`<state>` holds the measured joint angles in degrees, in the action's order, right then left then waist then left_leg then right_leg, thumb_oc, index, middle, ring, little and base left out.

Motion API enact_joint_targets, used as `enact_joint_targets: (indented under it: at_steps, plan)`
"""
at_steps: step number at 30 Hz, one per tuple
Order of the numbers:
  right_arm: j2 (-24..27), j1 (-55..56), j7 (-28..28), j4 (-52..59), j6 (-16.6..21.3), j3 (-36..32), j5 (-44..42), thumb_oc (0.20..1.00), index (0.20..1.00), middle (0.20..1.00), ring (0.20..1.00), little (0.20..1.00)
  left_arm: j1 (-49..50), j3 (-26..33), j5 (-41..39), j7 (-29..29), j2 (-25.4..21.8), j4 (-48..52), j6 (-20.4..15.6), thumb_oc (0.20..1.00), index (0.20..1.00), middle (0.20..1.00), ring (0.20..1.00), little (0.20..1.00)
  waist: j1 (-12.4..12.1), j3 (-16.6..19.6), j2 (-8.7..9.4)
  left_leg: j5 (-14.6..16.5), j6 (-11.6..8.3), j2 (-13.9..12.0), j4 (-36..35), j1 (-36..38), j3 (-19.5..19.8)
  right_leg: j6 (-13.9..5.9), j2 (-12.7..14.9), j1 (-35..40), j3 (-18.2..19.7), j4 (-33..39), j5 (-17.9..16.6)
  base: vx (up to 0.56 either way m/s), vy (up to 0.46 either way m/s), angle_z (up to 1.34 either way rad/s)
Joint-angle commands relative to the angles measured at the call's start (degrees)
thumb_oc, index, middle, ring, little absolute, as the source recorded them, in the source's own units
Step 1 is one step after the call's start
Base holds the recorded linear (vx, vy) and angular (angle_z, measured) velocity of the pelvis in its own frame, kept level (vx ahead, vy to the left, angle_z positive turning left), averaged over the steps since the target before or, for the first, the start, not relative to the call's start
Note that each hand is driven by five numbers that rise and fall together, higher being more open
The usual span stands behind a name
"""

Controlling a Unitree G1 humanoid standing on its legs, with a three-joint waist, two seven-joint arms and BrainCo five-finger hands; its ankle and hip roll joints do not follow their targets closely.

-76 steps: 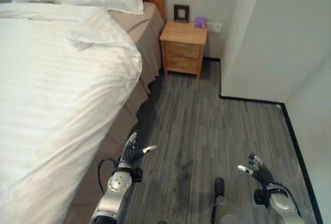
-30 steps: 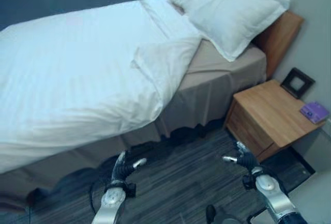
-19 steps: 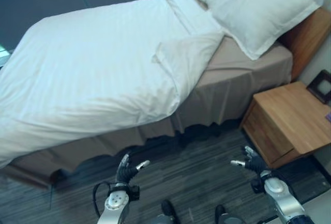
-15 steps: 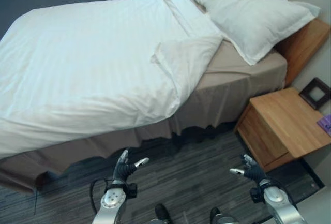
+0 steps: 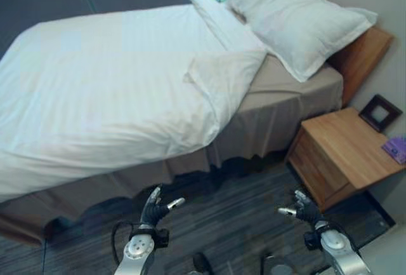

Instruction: Making the bed.

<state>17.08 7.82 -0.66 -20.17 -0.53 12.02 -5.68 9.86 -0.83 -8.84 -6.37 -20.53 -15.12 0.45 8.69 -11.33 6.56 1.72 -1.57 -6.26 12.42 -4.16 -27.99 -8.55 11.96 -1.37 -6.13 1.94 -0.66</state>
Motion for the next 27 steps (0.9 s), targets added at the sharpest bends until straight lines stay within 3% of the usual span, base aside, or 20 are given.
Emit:
enact_joint_targets:
  at_steps: [1,2,7,8,10,13,14,17,18,19,20,21,22,23,27]
  plan:
    - [1.6,-3.8,-0.8,0.8,2.7,0.3,-1.7,1.0,1.0,1.0,1.0,1.0,1.5,0.0,-0.7,0.5,1.0,3.9,-2.3,1.0,1.0,1.0,1.0,1.0,-1.3,0.3,-5.16,-2.4,-3.96,-0.9,-17.4,13.3,-0.2,-0.7,-2.4,4.6,-2.1,3.0,-1.3,-0.04,-0.089,-0.35]
    - [1.7,-4.0,-0.6,0.5,2.6,0.3,-1.7,1.0,1.0,1.0,1.0,1.0,1.4,-0.2,-1.1,0.6,1.5,4.2,-2.3,1.0,1.0,1.0,1.0,1.0,-1.3,0.4,-5.42,-4.1,-3.85,-1.2,-17.4,12.8,-1.1,-0.1,-2.6,4.8,-2.7,3.1,-2.1,0.01,-0.028,-0.2]
    - [2.3,-4.9,-0.4,0.2,2.9,-0.2,-1.7,1.0,1.0,1.0,1.0,1.0,-0.5,-0.8,-1.5,0.4,1.3,-0.1,-2.6,1.0,1.0,1.0,1.0,1.0,-1.0,0.8,-5.77,-4.3,-4.09,-1.2,-17.4,13.3,-0.8,0.0,-2.3,6.5,-3.7,3.1,-1.5,0.0,-0.021,0.18]
    - [4.5,-14.5,0.8,-3.5,3.8,-1.2,-5.2,1.0,1.0,1.0,1.0,1.0,-4.8,9.2,-5.4,-5.0,-7.9,-15.2,-5.2,1.0,1.0,1.0,1.0,1.0,-4.0,0.9,-5.92,1.9,-1.22,2.0,-17.4,15.0,9.9,1.59,-5.0,1.2,0.7,-5.1,0.8,-0.01,0.012,-0.06]
    - [4.3,-15.1,0.7,-3.5,3.8,-0.9,-5.6,1.0,1.0,1.0,1.0,1.0,-4.8,9.6,-5.2,-5.3,-7.8,-15.4,-5.3,1.0,1.0,1.0,1.0,1.0,-4.5,1.1,-5.83,2.0,-0.82,2.3,-17.4,15.2,10.1,1.69,-4.9,1.5,0.6,-5.3,0.9,-0.01,0.046,-0.23]
    - [4.3,-16.7,0.4,-2.8,4.0,0.5,-4.5,1.0,1.0,1.0,1.0,1.0,-5.8,10.9,-7.2,-6.7,-7.4,-15.1,-5.9,1.0,1.0,1.0,1.0,1.0,-5.2,0.5,-5.97,2.8,0.75,3.3,-17.4,16.1,10.7,0.6,-4.6,-2.0,0.2,-13.8,0.5,-0.04,0.1,0.09]
    - [3.9,-16.9,0.3,-1.6,3.7,2.1,-3.1,1.0,1.0,1.0,1.0,1.0,-5.9,9.3,-5.5,-7.7,-7.5,-11.9,-6.2,1.0,1.0,1.0,1.0,1.0,-4.8,-1.2,-5.97,3.8,1.83,4.3,-17.4,17.5,10.6,-1.34,-2.7,-5.1,-0.7,-21.5,-3.2,-0.04,0.107,0.22]
    - [4.0,-17.4,-0.3,-0.9,4.0,2.6,-2.5,1.0,1.0,1.0,1.0,1.0,-5.5,10.2,-6.8,-7.1,-6.7,-11.0,-6.7,1.0,1.0,1.0,1.0,1.0,-4.7,-1.9,-6.4,3.9,2.14,4.3,-17.4,17.7,10.3,-1.85,-2.3,-7.4,-0.8,-25.0,-4.9,0.01,0.08,0.07]
    - [4.5,-17.8,-0.8,-1.5,3.6,2.6,-1.4,1.0,1.0,1.0,1.0,1.0,-3.7,12.3,-8.5,-6.2,-6.2,-10.6,-6.8,1.0,1.0,1.0,1.0,1.0,-4.6,-2.2,-6.63,5.2,1.68,4.3,-17.4,18.4,10.7,-1.81,-2.1,-9.9,-1.9,-23.4,-4.5,0.29,0.01,0.36]
    - [5.0,-18.4,-0.6,-2.0,3.6,2.9,-0.5,1.0,1.0,1.0,1.0,1.0,-3.7,11.5,-8.2,-6.1,-5.5,-11.2,-7.0,1.0,1.0,1.0,1.0,1.0,-3.8,-2.5,-6.54,6.0,0.75,4.6,-17.4,18.6,11.8,-1.13,-4.3,-11.7,-2.3,-15.5,-3.6,0.38,-0.021,0.26]
    - [5.3,-18.4,-0.2,-1.8,3.6,2.9,-0.5,1.0,1.0,1.0,1.0,1.0,-4.1,11.1,-7.9,-6.0,-5.6,-11.2,-7.0,1.0,1.0,1.0,1.0,1.0,-3.6,-2.5,-6.05,6.0,0.24,5.0,-17.4,18.5,12.4,-0.65,-4.6,-12.1,-2.3,-10.3,-4.2,0.29,-0.042,-0.08]
    - [5.3,-18.4,-0.2,-1.8,3.6,2.9,-0.5,1.0,1.0,1.0,1.0,1.0,-4.1,11.1,-7.9,-6.0,-5.6,-11.3,-7.0,1.0,1.0,1.0,1.0,1.0,-3.4,-2.4,-6.25,6.0,0.18,4.8,-17.4,18.4,12.6,-0.62,-4.7,-11.7,-2.6,-9.5,-4.6,0.22,-0.061,0.08]
    - [5.4,-18.3,0.2,-1.7,3.7,2.8,-0.4,1.0,1.0,1.0,1.0,1.0,-4.5,10.6,-7.3,-5.9,-5.6,-11.0,-7.0,1.0,1.0,1.0,1.0,1.0,-3.0,-2.5,-6.05,6.2,-0.32,4.7,-17.4,18.7,13.4,-0.39,-4.8,-11.7,-2.9,-3.7,-6.0,0.37,-0.142,0.44]
    - [5.9,-18.0,1.6,-1.7,4.3,2.6,1.5,1.0,1.0,1.0,1.0,1.0,-5.6,9.3,-5.7,-5.5,-6.1,-10.5,-6.9,1.0,1.0,1.0,1.0,1.0,-3.1,-2.6,-5.6,6.8,-2.18,3.9,-17.4,19.6,13.9,-1.06,-3.5,-12.9,-4.9,3.0,-7.9,0.37,-0.141,0.72]
    - [7.1,-17.1,3.3,-0.8,4.2,1.4,5.8,1.0,1.0,1.0,1.0,1.0,-7.0,7.7,-4.6,-5.5,-6.5,-10.0,-7.4,1.0,1.0,1.0,1.0,1.0,-2.7,-2.2,-5.44,8.1,-4.34,1.7,-17.4,22.2,15.2,-1.8,-1.3,-13.3,-7.1,3.1,-9.2,0.38,-0.194,1.0]
